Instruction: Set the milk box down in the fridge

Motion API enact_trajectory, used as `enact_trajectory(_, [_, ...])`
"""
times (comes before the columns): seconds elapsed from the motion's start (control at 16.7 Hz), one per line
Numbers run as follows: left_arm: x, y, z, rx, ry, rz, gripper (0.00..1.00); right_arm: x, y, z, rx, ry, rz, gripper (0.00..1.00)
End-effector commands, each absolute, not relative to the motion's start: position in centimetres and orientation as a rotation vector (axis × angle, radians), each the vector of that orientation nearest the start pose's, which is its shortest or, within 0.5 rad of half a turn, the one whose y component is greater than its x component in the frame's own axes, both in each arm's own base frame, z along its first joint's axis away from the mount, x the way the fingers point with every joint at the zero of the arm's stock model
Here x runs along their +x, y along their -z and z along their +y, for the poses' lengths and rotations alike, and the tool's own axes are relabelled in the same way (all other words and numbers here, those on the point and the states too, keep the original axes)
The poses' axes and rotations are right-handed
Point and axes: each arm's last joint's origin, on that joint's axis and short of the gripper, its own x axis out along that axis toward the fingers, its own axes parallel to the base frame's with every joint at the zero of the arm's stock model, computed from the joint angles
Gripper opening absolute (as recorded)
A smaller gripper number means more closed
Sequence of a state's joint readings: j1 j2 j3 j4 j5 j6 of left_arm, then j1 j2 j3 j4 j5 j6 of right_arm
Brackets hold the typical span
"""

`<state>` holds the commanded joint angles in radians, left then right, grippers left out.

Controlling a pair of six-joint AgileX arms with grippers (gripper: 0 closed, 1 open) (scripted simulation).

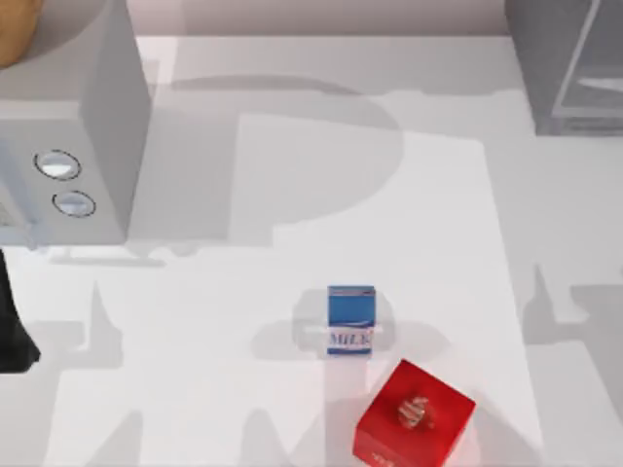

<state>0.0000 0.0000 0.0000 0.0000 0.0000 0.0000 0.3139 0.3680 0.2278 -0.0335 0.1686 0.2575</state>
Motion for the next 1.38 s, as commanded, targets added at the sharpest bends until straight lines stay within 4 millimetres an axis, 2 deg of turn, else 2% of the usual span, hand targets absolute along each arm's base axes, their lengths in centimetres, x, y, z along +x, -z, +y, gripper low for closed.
enact_trajectory(0.18, [10.6, -16.0, -0.1, 0.000, 0.000, 0.000, 1.00, 14.4, -21.8, 6.9, 0.271, -0.155, 0.346, 1.00])
enact_trajectory(0.3, [10.6, -16.0, -0.1, 0.000, 0.000, 0.000, 1.00, 15.9, -22.2, 10.2, 0.278, -0.152, 0.453, 1.00])
enact_trajectory(0.42, [10.6, -16.0, -0.1, 0.000, 0.000, 0.000, 1.00, 17.3, -21.7, 14.2, 0.257, -0.136, 0.546, 1.00])
enact_trajectory(0.66, [10.6, -16.0, -0.1, 0.000, 0.000, 0.000, 1.00, 18.2, -18.3, 22.5, 0.159, -0.089, 0.664, 1.00])
enact_trajectory(0.84, [10.6, -16.0, -0.1, 0.000, 0.000, 0.000, 1.00, 17.7, -14.9, 27.2, 0.079, -0.051, 0.693, 1.00])
enact_trajectory(0.96, [10.6, -16.0, -0.1, 0.000, 0.000, 0.000, 1.00, 17.4, -12.9, 29.0, 0.039, -0.024, 0.698, 1.00])
enact_trajectory(1.08, [10.6, -16.0, -0.1, 0.000, 0.000, 0.000, 1.00, 17.4, -11.6, 29.8, 0.013, 0.000, 0.699, 1.00])
enact_trajectory(1.38, [10.6, -16.0, -0.1, 0.000, 0.000, 0.000, 1.00, 17.4, -11.1, 30.0, 0.003, 0.010, 0.700, 1.00])
